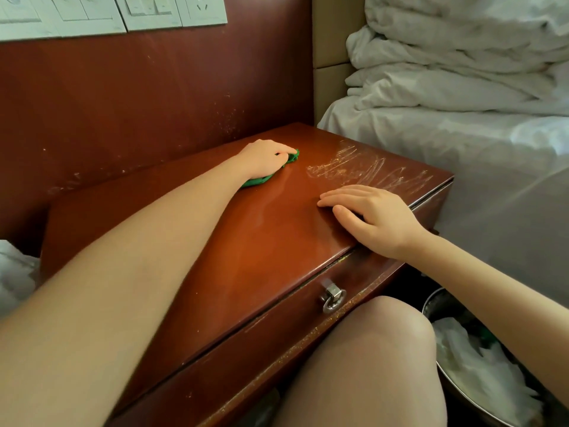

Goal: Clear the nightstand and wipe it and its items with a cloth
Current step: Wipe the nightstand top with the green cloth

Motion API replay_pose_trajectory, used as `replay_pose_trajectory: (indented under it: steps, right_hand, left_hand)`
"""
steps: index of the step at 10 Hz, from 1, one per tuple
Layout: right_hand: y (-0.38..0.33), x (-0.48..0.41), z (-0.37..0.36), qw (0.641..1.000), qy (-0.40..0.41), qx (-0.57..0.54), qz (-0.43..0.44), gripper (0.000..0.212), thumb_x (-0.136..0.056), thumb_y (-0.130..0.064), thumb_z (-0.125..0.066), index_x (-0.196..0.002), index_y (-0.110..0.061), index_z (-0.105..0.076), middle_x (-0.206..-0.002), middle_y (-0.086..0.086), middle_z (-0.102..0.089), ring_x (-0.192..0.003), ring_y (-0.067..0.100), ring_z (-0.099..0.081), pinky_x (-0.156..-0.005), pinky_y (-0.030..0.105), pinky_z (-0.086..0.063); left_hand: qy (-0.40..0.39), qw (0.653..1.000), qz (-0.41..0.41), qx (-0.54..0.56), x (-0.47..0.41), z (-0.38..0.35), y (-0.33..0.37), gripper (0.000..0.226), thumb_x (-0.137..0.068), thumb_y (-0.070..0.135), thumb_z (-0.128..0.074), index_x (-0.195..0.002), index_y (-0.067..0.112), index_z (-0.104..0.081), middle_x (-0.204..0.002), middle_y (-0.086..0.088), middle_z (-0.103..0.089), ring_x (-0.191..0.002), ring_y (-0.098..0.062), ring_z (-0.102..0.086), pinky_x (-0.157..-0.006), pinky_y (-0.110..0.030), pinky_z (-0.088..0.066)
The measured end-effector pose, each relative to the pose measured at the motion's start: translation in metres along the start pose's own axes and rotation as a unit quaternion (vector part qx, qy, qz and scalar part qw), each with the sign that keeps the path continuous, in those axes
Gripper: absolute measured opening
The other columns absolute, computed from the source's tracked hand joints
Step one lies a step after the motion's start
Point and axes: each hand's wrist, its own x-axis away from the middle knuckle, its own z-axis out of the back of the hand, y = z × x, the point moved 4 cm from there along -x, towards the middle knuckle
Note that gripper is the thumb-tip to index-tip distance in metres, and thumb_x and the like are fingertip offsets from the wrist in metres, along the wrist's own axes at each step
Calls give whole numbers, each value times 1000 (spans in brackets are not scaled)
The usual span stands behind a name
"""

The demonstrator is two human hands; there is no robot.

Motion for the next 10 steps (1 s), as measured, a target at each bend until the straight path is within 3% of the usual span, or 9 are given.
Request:
replay_pose_trajectory:
  steps: [1,3,6,9,10]
  right_hand:
    - [-1,0,1,1000,0,1,2,61,-89,-47,-18,-119,-24,-65,-125,-8,-62,-122,7,-49,-95,15,-29]
    - [-1,0,1,1000,2,1,3,61,-89,-46,-18,-119,-22,-65,-125,-7,-62,-122,7,-49,-95,14,-28]
    - [-1,1,0,1000,2,5,1,62,-89,-47,-17,-121,-22,-64,-127,-7,-61,-123,8,-49,-95,14,-28]
    - [-6,6,7,1000,-18,5,-5,47,-94,-37,-30,-124,-19,-61,-132,-4,-56,-126,9,-45,-99,16,-27]
    - [-2,12,9,1000,-3,7,-12,54,-93,-44,-26,-124,-17,-60,-131,-1,-56,-125,13,-46,-101,20,-30]
  left_hand:
    - [-3,1000,14,8,5,11,8,38,-101,24,-36,-136,17,-50,-140,-5,-49,-129,-23,-43,-105,-31,-32]
    - [-15,999,-26,26,1,4,12,37,-102,26,-35,-136,37,-47,-145,5,-44,-135,-21,-36,-110,-40,-30]
    - [-25,993,-115,3,21,-1,31,38,-102,25,-36,-136,36,-46,-146,9,-42,-136,-14,-34,-109,-33,-25]
    - [-25,986,-161,20,73,-1,42,38,-101,25,-38,-136,35,-47,-144,11,-43,-135,-10,-35,-111,-39,-30]
    - [-36,985,-169,29,95,3,45,38,-101,24,-39,-136,36,-45,-143,14,-43,-135,-7,-34,-111,-39,-30]
